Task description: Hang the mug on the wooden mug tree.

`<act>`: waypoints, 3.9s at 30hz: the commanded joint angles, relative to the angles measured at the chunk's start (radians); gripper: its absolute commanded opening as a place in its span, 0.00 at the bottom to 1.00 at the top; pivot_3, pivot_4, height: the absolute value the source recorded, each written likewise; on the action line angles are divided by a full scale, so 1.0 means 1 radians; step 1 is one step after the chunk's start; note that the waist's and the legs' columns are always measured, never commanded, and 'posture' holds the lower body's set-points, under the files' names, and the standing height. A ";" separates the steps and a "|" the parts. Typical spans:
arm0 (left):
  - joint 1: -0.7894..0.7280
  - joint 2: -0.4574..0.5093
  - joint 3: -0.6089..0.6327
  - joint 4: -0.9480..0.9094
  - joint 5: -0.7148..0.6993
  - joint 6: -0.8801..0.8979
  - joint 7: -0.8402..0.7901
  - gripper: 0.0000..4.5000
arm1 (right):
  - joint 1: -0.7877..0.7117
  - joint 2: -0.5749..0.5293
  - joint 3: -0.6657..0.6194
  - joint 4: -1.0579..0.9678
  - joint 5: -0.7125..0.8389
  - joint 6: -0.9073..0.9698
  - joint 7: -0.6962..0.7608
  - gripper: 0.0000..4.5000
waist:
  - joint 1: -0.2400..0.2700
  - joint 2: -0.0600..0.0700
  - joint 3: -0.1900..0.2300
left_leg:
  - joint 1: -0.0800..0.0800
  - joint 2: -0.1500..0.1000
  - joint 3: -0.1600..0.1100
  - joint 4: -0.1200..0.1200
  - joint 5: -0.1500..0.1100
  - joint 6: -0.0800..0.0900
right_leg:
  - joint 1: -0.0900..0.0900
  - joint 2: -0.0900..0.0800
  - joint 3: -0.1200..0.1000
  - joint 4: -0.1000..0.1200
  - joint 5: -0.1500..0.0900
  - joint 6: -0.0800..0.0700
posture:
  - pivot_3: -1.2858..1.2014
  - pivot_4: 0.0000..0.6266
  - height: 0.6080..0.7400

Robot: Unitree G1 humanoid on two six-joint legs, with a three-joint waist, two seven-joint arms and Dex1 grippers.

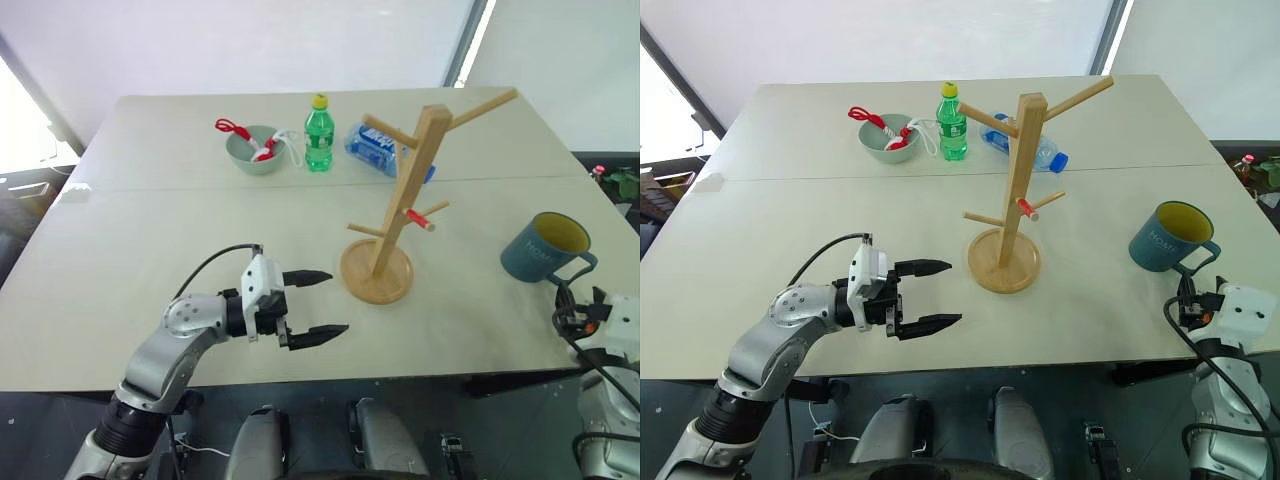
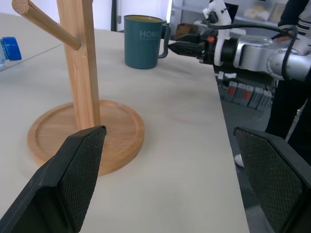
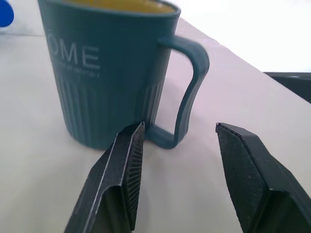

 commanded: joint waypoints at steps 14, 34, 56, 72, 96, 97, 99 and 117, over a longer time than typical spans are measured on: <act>-0.002 -0.004 0.004 -0.090 -0.034 0.038 0.028 1.00 | -0.146 -0.058 -0.034 0.247 -0.001 -0.072 0.024 0.33 | -0.001 0.000 0.000 | 0.000 -0.001 0.000 0.000 0.000 0.000 | 0.001 0.001 0.000 0.000 0.000 0.000 | 0.52 0.24 1.00; -0.025 0.011 0.068 0.003 -0.029 0.018 0.032 1.00 | 0.128 -0.165 0.093 -0.254 -0.187 -0.225 0.207 0.00 | -0.001 0.003 0.000 | 0.000 0.000 0.000 0.000 0.000 0.000 | 0.000 0.001 0.000 0.000 0.000 0.000 | 0.52 0.24 1.00; -0.140 0.024 0.119 0.199 -0.056 -0.078 -0.070 1.00 | 0.064 -0.299 0.208 -0.878 -0.224 0.159 0.365 0.00 | 0.005 -0.002 0.002 | -0.001 0.000 -0.002 0.002 0.000 0.000 | 0.001 0.000 -0.002 0.000 0.000 0.000 | 0.52 0.24 1.00; -0.229 0.133 0.245 0.019 -0.324 0.188 -0.083 1.00 | -0.099 -0.324 0.299 -0.857 -0.266 0.288 0.377 0.00 | 0.004 -0.003 0.002 | -0.001 -0.001 -0.002 0.002 0.000 0.000 | 0.001 0.000 -0.003 0.000 0.000 0.000 | 0.52 0.24 1.00; -0.212 0.100 0.233 0.023 -0.293 0.163 -0.033 1.00 | -0.096 -0.286 0.200 -0.835 -0.213 0.316 0.412 0.92 | 0.008 -0.003 0.003 | -0.001 -0.001 -0.002 0.002 0.000 0.000 | 0.001 0.000 -0.003 -0.001 0.000 0.000 | 0.52 0.24 1.00; -0.206 0.094 0.240 0.036 -0.290 0.164 -0.017 1.00 | -0.074 -0.262 0.158 -0.828 -0.169 0.315 0.415 0.92 | 0.008 -0.004 0.002 | -0.001 -0.001 -0.002 0.002 0.000 0.000 | 0.001 0.000 -0.003 -0.001 0.000 0.000 | 0.52 0.24 1.00; -0.185 0.079 0.254 0.069 -0.267 0.143 0.015 1.00 | -0.023 -0.214 0.078 -0.806 -0.082 0.305 0.431 0.92 | 0.007 -0.004 0.002 | -0.001 -0.001 -0.002 0.002 0.000 0.000 | 0.002 0.000 -0.003 -0.001 0.000 0.001 | 0.52 0.24 1.00; 0.050 -0.170 0.343 0.299 0.102 -0.197 0.509 1.00 | -0.069 0.127 0.177 -0.172 0.003 0.026 0.348 0.92 | 0.005 -0.003 0.001 | 0.000 0.001 -0.002 0.001 0.000 0.000 | 0.001 -0.002 -0.002 0.001 0.000 0.000 | 0.52 0.24 1.00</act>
